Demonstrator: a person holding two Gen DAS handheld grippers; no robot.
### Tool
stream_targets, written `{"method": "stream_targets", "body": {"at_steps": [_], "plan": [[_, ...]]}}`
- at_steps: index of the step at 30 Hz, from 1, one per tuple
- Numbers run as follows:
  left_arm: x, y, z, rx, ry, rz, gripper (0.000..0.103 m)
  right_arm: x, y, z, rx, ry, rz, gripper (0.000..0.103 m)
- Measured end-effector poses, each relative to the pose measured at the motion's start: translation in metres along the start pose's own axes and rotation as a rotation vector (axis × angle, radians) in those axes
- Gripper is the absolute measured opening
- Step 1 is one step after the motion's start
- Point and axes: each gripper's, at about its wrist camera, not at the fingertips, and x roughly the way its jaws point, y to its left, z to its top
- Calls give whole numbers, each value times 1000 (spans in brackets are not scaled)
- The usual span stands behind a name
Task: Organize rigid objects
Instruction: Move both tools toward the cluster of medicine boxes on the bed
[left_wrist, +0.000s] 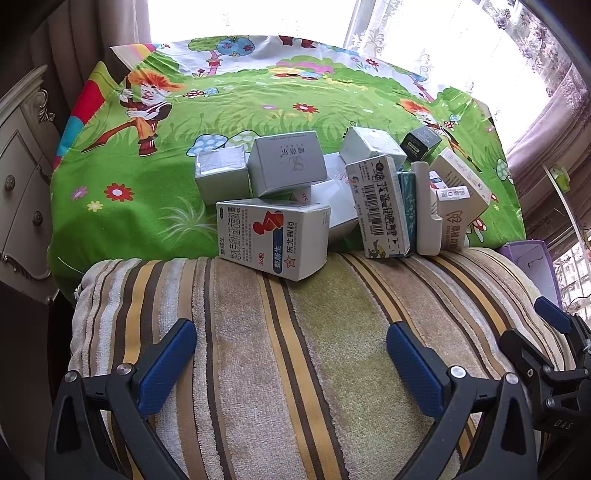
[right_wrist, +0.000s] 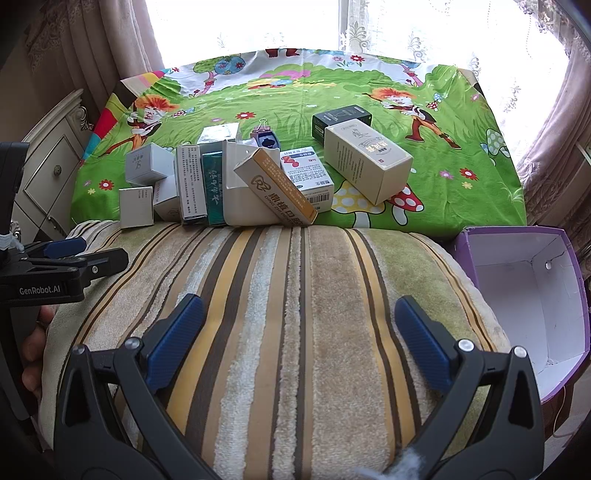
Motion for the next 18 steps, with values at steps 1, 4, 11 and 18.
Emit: {"method": "stream_targets", "body": {"at_steps": [1, 4, 11, 18], "plan": [[0, 0, 0, 0, -1, 0, 103, 0, 0, 0, 0, 0, 0, 103], [-1, 0, -1, -3, -3, 1, 103, -1, 0, 1, 1, -1, 0, 103], [-2, 0, -1, -15, -9, 4, 103, 0, 0, -1, 1, -9, 1, 103], [-4, 1, -2, -27, -17, -6, 103, -2, -1, -3, 1, -33, 14, 103]]}}
